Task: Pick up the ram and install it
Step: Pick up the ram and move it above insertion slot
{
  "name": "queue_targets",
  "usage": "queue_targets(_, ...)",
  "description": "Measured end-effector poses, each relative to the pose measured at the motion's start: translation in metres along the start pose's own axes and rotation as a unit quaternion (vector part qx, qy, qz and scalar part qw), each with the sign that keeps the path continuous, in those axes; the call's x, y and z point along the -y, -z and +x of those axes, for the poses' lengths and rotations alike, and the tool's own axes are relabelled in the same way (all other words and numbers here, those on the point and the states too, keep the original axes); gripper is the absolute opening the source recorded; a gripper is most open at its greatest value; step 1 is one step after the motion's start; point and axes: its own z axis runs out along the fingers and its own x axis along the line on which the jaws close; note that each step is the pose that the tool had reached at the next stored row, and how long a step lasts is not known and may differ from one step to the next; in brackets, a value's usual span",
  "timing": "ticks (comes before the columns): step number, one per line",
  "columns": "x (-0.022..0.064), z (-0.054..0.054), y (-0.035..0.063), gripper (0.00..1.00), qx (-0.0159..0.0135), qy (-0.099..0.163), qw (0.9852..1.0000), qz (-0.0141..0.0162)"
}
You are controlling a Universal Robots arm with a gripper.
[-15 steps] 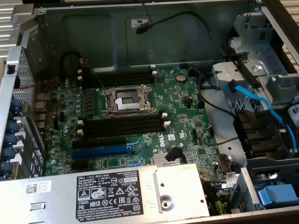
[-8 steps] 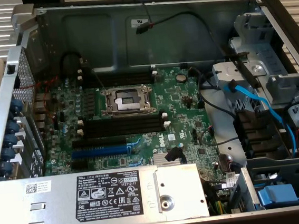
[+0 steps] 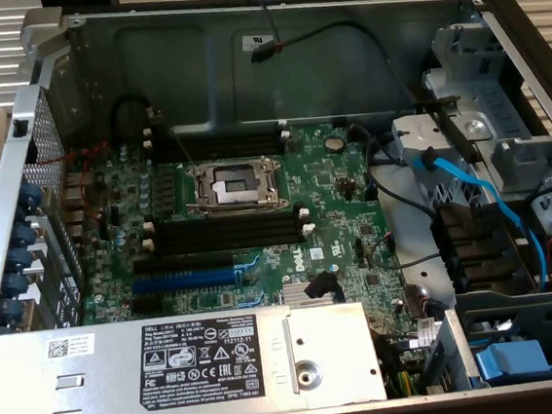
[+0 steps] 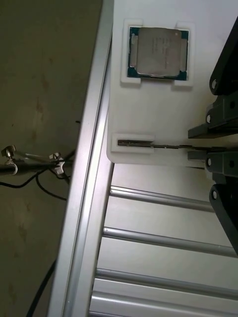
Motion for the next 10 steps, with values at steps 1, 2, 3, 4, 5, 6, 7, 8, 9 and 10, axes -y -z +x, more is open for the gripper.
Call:
queue_targets(1,0.0003,0.0001,0.0000,0.25,-0.0004,0.000,1.0000,-0.0001)
queue_targets(2,0.0005,0.0001,-0.0001,0.25,-0.0008,0.000,1.0000,-0.0001)
queue_targets(3,0.0005,0.0002,-0.0001,0.25,-0.0013,0.000,1.0000,-0.0002)
queue_targets(4,0.0007,0.0002,-0.0001,0.25,-0.0018,0.000,1.0000,-0.0003)
queue_targets(5,0.0008,0.0002,-0.0001,0.25,-0.0022,0.000,1.0000,-0.0003)
queue_targets(6,0.0009,0.0002,-0.0001,0.25,-0.0024,0.000,1.0000,-0.0004)
queue_targets(7,0.0011,0.0002,-0.0001,0.25,-0.0025,0.000,1.0000,-0.0004)
queue_targets(8,0.0014,0.0003,-0.0002,0.25,-0.0025,0.000,1.0000,-0.0004)
queue_targets(9,0.0017,0.0004,-0.0003,0.25,-0.0026,0.000,1.0000,-0.0004)
queue_targets(10,0.0020,0.0005,-0.0005,0.25,-0.0026,0.000,1.0000,-0.0004)
